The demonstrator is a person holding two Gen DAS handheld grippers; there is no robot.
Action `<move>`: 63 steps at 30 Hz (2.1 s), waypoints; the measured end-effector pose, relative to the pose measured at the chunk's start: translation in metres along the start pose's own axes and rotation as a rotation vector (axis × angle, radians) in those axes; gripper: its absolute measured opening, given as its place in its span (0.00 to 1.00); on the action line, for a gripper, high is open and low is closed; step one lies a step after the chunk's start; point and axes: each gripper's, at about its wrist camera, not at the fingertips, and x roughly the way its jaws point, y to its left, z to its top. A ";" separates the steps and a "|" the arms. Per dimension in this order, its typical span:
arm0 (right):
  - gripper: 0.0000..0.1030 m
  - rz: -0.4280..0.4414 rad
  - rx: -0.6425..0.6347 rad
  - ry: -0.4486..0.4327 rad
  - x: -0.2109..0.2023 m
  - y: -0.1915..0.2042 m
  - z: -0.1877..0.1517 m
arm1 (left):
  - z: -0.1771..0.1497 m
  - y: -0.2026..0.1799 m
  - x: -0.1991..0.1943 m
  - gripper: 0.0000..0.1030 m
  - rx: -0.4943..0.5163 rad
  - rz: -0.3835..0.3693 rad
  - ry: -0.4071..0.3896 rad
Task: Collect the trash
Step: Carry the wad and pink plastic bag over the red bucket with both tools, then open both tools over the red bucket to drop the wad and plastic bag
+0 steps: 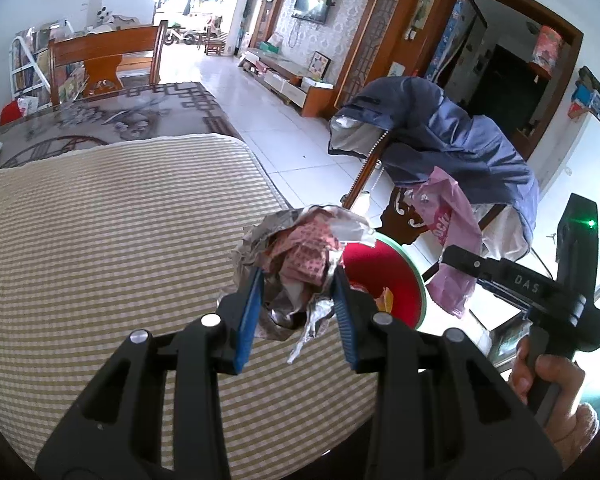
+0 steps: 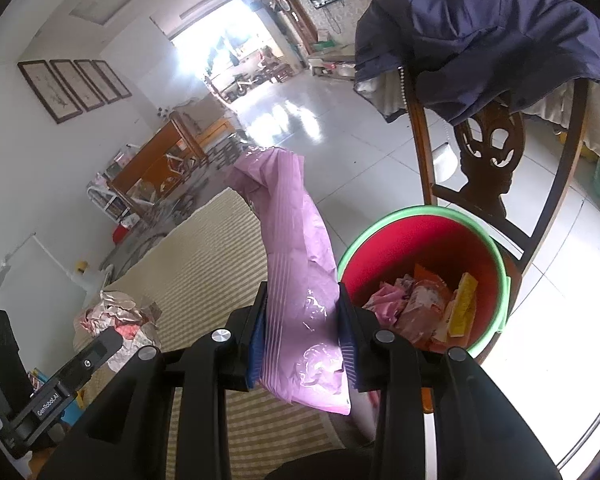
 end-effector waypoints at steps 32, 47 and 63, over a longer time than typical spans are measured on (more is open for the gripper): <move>0.31 -0.093 0.097 0.010 0.013 -0.064 0.010 | 0.014 -0.041 0.072 0.33 0.078 -0.064 0.110; 0.31 -0.133 0.148 0.025 0.021 -0.091 0.008 | 0.011 -0.062 0.123 0.34 0.092 -0.111 0.203; 0.31 -0.155 0.176 0.026 0.033 -0.105 0.012 | 0.006 -0.083 0.155 0.35 0.129 -0.158 0.270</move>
